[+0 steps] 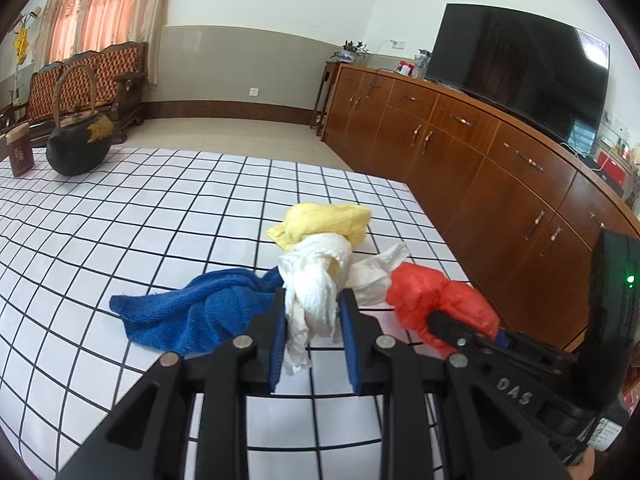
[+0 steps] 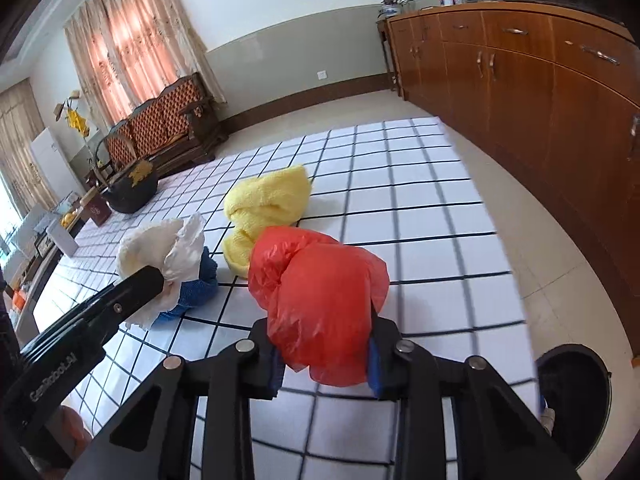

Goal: Collect trash
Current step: 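Carry the tissue with left tool while right tool carries the bag over the bin, then open left tool over the bin while right tool releases the bag inside, then move both open tools back over the blue and yellow towels, then grasp the blue towel with left tool while right tool grasps the yellow towel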

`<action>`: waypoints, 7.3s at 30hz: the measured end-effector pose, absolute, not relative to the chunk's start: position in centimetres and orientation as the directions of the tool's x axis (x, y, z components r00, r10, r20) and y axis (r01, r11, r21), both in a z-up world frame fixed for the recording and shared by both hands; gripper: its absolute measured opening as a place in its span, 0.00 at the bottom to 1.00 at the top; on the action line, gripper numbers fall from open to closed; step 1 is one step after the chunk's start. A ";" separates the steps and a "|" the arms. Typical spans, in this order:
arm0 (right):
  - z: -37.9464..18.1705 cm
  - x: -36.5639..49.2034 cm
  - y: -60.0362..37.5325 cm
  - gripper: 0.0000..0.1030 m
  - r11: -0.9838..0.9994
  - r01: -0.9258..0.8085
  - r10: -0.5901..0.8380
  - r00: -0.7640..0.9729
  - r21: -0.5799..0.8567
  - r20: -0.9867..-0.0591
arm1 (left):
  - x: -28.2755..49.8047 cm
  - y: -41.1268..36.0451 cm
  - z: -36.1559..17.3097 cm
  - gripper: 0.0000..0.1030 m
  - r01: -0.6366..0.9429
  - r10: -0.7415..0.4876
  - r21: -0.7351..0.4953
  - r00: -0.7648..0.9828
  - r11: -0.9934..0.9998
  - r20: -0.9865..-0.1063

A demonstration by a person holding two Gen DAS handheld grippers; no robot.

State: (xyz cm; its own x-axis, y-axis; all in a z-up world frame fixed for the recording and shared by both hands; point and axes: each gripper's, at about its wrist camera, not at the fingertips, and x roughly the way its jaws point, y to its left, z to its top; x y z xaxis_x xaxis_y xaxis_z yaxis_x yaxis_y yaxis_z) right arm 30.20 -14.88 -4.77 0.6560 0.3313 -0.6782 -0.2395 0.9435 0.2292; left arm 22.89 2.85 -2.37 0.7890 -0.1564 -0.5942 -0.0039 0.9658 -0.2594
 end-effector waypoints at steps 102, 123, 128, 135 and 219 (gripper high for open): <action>-12.9 20.7 -50.8 0.55 0.816 0.517 -0.066 0.526 0.258 -0.848 | 22.2 -29.7 -9.7 0.68 0.422 -0.394 -0.195 0.457 0.885 -0.798; -7.7 21.0 -45.6 0.57 0.889 0.400 -0.089 0.628 0.222 -0.773 | 21.0 -24.3 -2.6 0.68 0.380 -0.399 -0.189 0.611 0.905 -0.683; -6.6 21.6 -43.6 0.61 0.903 0.351 -0.052 0.664 0.249 -0.746 | 21.2 -22.2 -1.6 0.68 0.345 -0.379 -0.191 0.640 0.919 -0.668; -5.6 23.0 -40.0 0.62 0.930 0.275 -0.012 0.686 0.244 -0.728 | 21.2 -18.8 -0.9 0.68 0.286 -0.334 -0.183 0.680 0.941 -0.653; -6.4 34.1 -9.3 0.64 0.959 -0.195 0.282 0.608 0.204 -0.743 | 26.0 7.5 -4.7 0.35 -0.096 -0.085 -0.222 0.724 0.970 -0.684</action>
